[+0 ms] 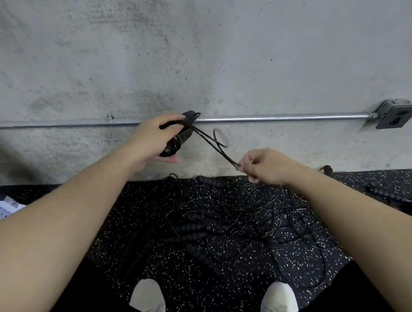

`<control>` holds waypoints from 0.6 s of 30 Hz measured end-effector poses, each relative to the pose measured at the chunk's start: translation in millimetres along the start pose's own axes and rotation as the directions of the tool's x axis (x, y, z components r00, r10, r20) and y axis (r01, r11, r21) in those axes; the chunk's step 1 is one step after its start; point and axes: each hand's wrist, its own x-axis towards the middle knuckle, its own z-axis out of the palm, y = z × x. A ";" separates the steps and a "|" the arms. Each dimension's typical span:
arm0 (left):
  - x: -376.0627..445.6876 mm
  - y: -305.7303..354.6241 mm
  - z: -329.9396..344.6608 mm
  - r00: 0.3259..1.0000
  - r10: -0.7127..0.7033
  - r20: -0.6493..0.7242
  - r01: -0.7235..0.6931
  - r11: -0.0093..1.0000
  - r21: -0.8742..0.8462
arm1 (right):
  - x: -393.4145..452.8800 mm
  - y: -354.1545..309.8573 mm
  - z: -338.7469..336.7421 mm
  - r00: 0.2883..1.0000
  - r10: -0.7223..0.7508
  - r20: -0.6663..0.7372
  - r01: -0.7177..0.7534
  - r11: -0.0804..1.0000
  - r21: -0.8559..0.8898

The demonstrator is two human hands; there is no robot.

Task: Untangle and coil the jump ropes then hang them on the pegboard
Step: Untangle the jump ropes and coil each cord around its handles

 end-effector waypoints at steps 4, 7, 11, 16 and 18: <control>-0.3 0.2 -6.1 1.000 -0.018 0.015 0.019 0.999 -0.047 | 2.5 11.7 0.0 0.986 0.099 0.133 -0.073 0.979 -0.189; -1.7 1.5 -4.1 1.000 -0.007 0.025 0.008 1.000 -0.025 | 5.2 12.6 0.6 0.990 0.094 0.107 -0.067 0.970 -0.232; -4.0 2.4 2.1 0.998 0.035 0.043 -0.039 0.997 0.073 | 6.8 -0.8 4.3 0.999 -0.019 -0.044 0.018 1.000 -0.021; -6.2 6.5 11.5 0.990 0.104 0.097 -0.119 0.979 0.167 | 7.3 -34.3 4.6 0.891 -0.184 -0.414 0.252 0.961 0.116; -6.8 7.7 18.1 0.983 0.144 0.110 -0.164 0.966 0.201 | 10.3 -43.7 6.3 0.838 -0.206 -0.505 0.221 0.975 -0.029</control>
